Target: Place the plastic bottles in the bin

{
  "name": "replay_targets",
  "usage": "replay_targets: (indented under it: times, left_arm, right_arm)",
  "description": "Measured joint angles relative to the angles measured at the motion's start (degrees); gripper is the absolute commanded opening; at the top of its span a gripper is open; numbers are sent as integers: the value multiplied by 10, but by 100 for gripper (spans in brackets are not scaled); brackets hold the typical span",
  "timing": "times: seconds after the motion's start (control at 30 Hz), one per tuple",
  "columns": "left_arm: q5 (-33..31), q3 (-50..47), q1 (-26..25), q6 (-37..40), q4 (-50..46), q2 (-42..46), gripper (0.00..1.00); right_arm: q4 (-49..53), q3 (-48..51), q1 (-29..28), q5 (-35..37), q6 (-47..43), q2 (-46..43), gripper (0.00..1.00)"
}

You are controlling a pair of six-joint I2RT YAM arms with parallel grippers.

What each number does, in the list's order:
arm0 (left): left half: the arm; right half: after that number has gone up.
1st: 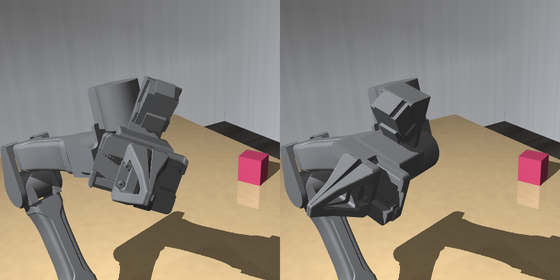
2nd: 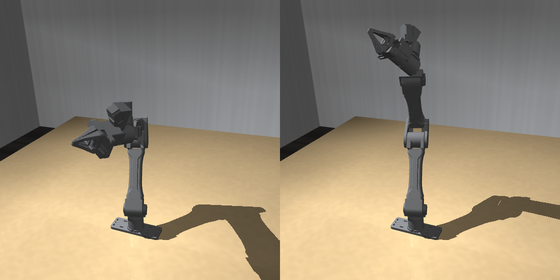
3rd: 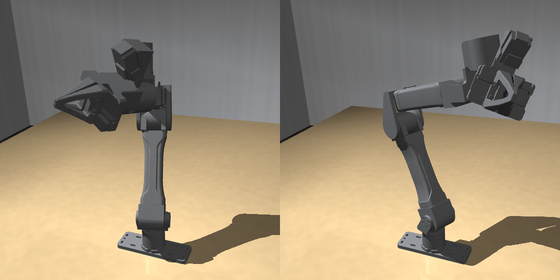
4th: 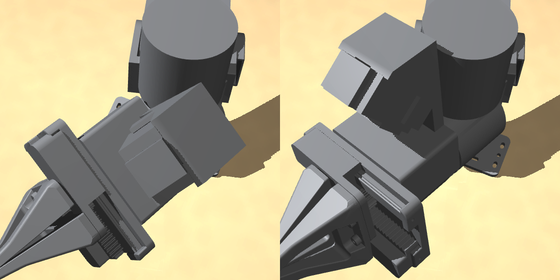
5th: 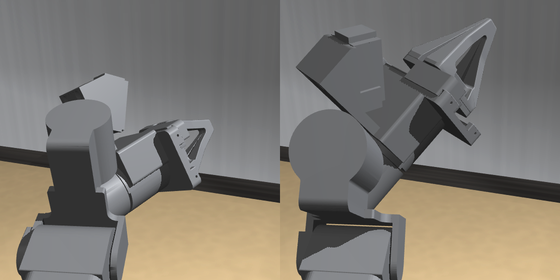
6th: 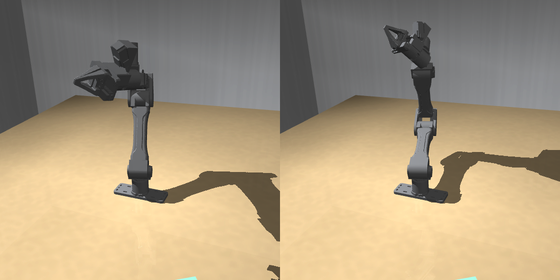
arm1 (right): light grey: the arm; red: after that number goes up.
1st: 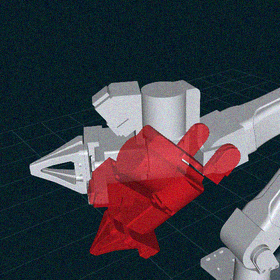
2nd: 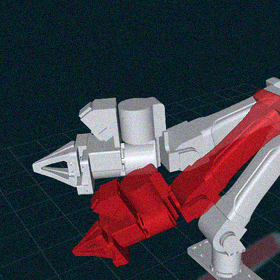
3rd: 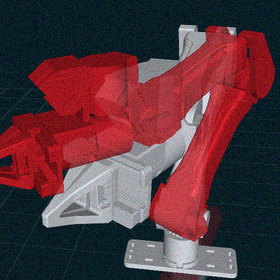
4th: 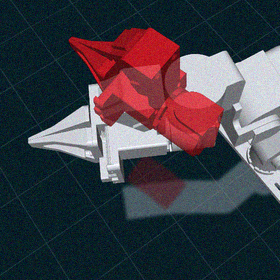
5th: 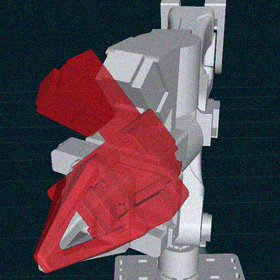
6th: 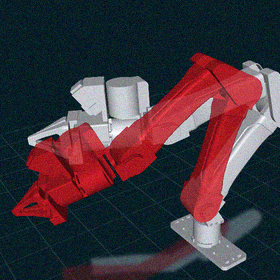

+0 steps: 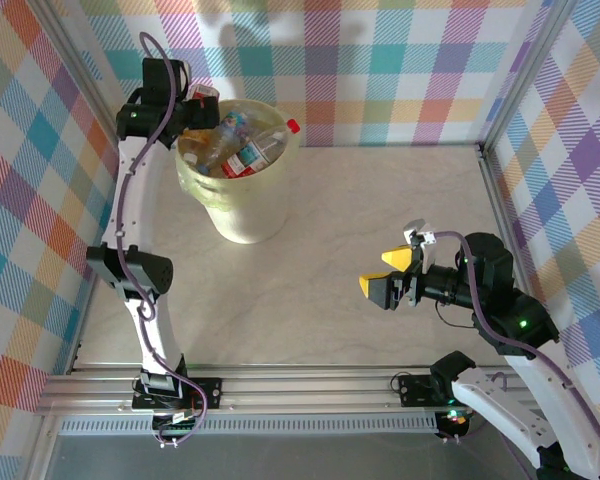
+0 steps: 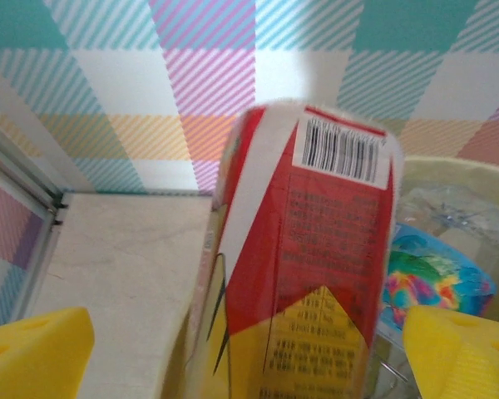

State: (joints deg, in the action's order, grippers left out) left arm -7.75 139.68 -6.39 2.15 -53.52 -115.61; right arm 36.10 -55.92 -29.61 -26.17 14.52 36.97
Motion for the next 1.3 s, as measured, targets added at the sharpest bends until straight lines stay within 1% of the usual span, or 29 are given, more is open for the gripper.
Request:
replay_targets:
  times: [0.2, 0.4, 0.43, 0.5, 0.77, 1.07, 1.3]
  left_arm:
    - [41, 0, 2, 10, -1, -36, 80]
    - [49, 0, 2, 21, -1, -38, 61]
    - [50, 0, 2, 22, 0, -38, 57]
    - [53, 0, 2, 22, 0, -37, 53]
    - [77, 1, 2, 5, -8, -26, 54]
    - [96, 10, 2, -38, -58, 22, 57]
    - [108, 43, 2, -79, -94, 45, 59]
  right_arm:
    - [0, 0, 0, 0, 3, 6, 100]
    - [-1, 0, 0, 0, 11, 9, 100]
    - [-1, 0, 0, 0, 11, 9, 100]
    - [-1, 0, 0, 0, 13, 10, 100]
    - [-4, 7, 0, 0, 13, 9, 100]
    - [-7, 12, 0, -3, 16, 6, 100]
    - [-9, 16, 0, -7, 22, 6, 100]
